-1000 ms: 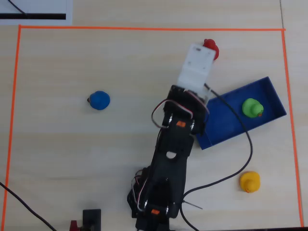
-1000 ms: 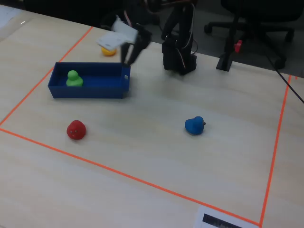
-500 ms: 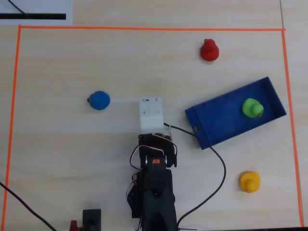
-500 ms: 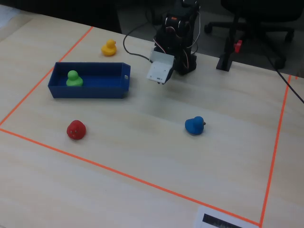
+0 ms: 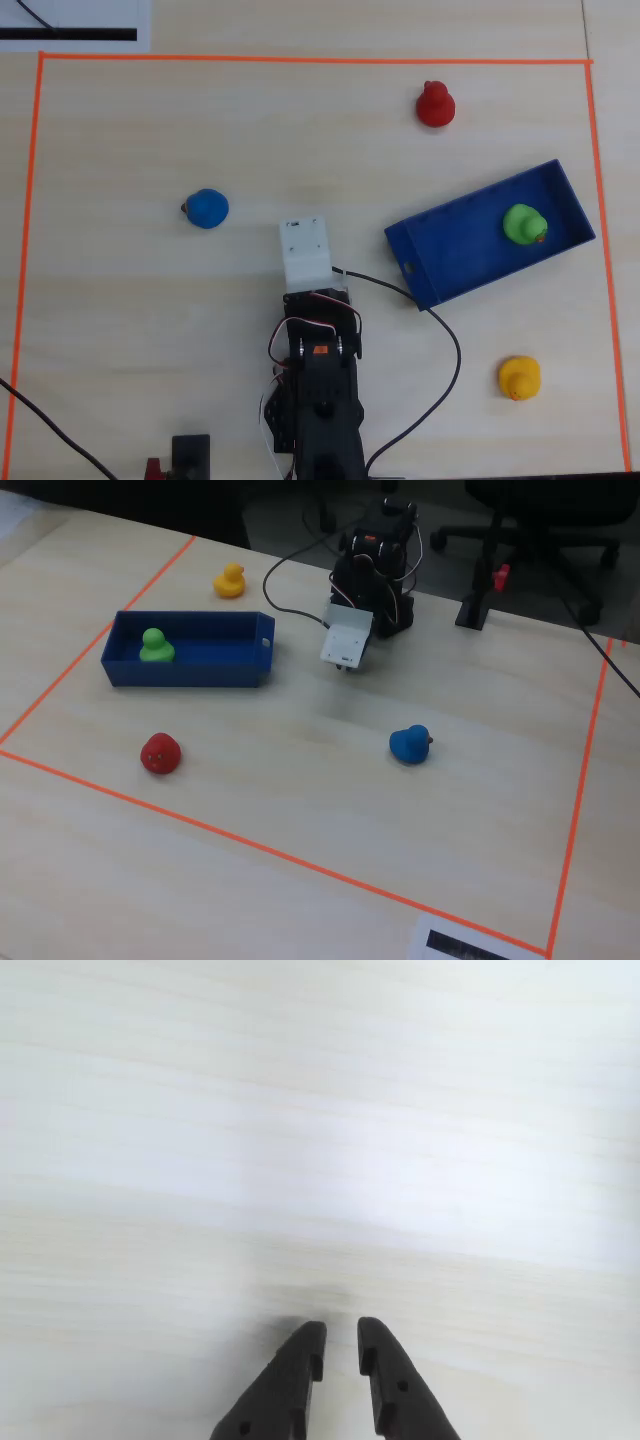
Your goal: Grasp green duck and put it into box.
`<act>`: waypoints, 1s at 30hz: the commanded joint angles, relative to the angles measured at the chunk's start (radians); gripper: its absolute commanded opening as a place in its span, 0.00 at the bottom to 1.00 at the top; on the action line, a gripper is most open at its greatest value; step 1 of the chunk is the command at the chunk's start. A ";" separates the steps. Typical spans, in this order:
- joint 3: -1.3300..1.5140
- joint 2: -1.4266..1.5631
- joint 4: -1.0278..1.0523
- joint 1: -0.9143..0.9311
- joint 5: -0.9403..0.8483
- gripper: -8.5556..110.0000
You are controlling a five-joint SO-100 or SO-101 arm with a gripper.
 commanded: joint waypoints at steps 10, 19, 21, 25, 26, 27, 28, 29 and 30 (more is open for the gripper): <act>0.018 0.028 0.094 0.000 0.009 0.07; 0.018 0.029 0.094 -0.008 0.029 0.11; 0.018 0.029 0.094 -0.008 0.029 0.11; 0.018 0.029 0.094 -0.008 0.029 0.11; 0.018 0.029 0.094 -0.008 0.029 0.11; 0.018 0.029 0.094 -0.008 0.029 0.11; 0.018 0.029 0.094 -0.008 0.029 0.11; 0.018 0.029 0.094 -0.008 0.029 0.11; 0.018 0.029 0.094 -0.008 0.029 0.11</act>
